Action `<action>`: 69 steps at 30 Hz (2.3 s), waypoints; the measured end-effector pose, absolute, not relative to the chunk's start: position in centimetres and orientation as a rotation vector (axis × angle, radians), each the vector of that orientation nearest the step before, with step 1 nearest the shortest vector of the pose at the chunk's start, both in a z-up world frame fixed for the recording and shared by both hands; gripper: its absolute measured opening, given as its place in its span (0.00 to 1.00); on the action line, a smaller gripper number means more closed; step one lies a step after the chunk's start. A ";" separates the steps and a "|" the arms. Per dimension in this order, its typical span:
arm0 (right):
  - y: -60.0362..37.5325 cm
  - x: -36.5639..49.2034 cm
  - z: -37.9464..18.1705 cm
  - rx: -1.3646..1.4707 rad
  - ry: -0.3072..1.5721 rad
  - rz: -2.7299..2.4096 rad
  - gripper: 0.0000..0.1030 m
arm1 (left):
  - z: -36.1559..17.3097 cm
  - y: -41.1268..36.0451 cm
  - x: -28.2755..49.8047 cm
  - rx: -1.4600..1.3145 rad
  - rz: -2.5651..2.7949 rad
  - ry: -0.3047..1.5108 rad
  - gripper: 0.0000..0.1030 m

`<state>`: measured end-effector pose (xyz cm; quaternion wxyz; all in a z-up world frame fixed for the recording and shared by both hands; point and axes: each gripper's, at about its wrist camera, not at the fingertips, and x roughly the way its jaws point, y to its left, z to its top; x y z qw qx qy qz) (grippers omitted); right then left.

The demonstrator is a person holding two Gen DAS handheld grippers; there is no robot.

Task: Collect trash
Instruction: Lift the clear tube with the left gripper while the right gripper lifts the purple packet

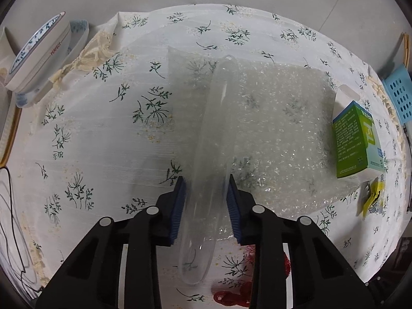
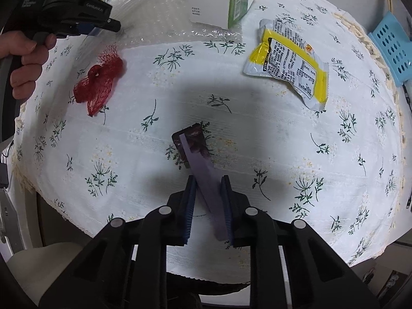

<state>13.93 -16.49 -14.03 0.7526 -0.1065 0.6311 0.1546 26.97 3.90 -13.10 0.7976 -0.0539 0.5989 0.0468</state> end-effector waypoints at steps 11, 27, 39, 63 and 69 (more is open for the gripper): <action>-18.4 14.4 -13.3 -0.172 1.354 0.295 0.12 | -12.3 4.4 26.1 -0.131 0.083 1.262 0.25; -22.0 13.5 -11.6 -0.075 1.282 0.253 0.11 | -10.4 4.4 21.3 -0.187 0.059 1.207 0.24; -22.3 12.7 -9.7 -0.041 1.232 0.246 0.11 | -6.4 2.9 16.8 -0.214 0.026 1.132 0.24; -24.5 7.4 -5.7 -0.035 1.144 0.257 0.11 | -4.5 -1.0 7.3 -0.206 -0.007 1.098 0.24; -24.9 5.5 -5.1 -0.039 1.131 0.271 0.11 | -4.2 -2.3 5.0 -0.204 -0.016 1.093 0.24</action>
